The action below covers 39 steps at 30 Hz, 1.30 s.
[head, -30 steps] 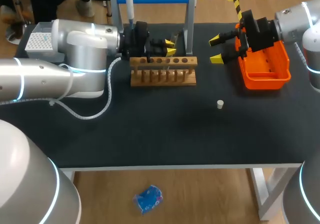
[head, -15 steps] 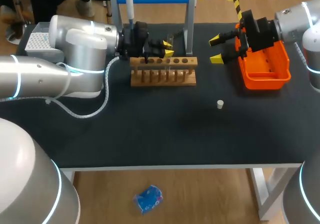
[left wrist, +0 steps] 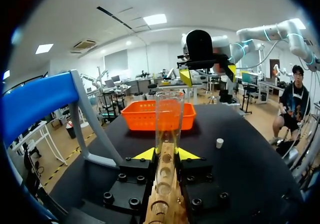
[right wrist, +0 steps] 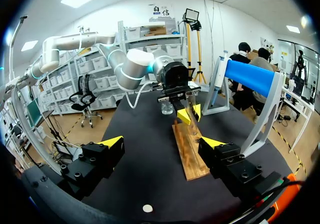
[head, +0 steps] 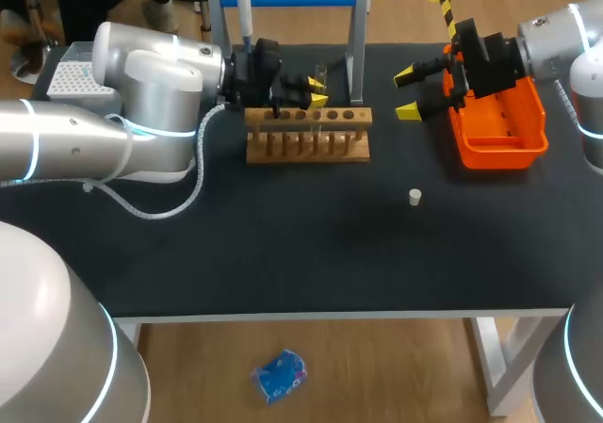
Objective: Invert the test tube, pick up the pipette, mount the tip to pipette, aspirate from beaker and dispense into the tube, eject the tip, return the pipette, and cap with the stopper.
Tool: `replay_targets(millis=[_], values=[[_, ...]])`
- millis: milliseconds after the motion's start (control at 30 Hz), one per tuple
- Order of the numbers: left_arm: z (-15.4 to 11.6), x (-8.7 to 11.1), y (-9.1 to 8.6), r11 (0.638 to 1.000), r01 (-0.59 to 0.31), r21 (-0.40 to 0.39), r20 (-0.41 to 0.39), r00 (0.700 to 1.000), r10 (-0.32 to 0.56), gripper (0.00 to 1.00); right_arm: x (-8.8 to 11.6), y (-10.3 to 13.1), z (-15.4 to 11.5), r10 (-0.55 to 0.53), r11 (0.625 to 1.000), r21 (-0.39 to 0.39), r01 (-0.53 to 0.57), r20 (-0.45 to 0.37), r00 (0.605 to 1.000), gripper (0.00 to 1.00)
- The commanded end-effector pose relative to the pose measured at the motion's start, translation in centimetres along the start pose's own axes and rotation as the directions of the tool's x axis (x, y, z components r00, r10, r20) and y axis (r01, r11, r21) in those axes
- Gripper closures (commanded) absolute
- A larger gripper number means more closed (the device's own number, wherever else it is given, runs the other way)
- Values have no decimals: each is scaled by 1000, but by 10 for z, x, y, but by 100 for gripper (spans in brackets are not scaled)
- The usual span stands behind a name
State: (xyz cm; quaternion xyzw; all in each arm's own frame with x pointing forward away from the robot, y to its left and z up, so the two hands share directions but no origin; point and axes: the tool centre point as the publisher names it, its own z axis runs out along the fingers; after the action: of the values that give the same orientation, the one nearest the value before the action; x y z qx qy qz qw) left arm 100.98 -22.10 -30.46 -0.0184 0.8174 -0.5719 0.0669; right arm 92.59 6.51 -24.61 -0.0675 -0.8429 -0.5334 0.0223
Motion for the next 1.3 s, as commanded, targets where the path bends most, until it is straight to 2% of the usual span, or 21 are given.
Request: replay_targets(millis=[33,333,533,933,1133,1300], values=[[1,2,2,1000,2,-3,-1,1000,-2,0,0,0,0,0,1000,2,0,0,1000,0],[1,2,2,1000,2,-3,-1,1000,-2,0,0,0,0,0,1000,2,0,0,1000,0],[-6,0,-8,1000,-13,-15,6,1000,13,0,0,0,0,0,1000,2,0,0,1000,0],[-36,1,-23,997,-27,-72,42,999,31,0,0,0,0,0,1000,2,0,0,1000,0],[-57,8,-27,991,-26,-134,59,998,34,0,0,0,0,0,1000,2,0,0,1000,0],[-75,15,-30,988,-22,-156,89,995,36,0,0,0,0,0,1000,2,0,0,1000,0]])
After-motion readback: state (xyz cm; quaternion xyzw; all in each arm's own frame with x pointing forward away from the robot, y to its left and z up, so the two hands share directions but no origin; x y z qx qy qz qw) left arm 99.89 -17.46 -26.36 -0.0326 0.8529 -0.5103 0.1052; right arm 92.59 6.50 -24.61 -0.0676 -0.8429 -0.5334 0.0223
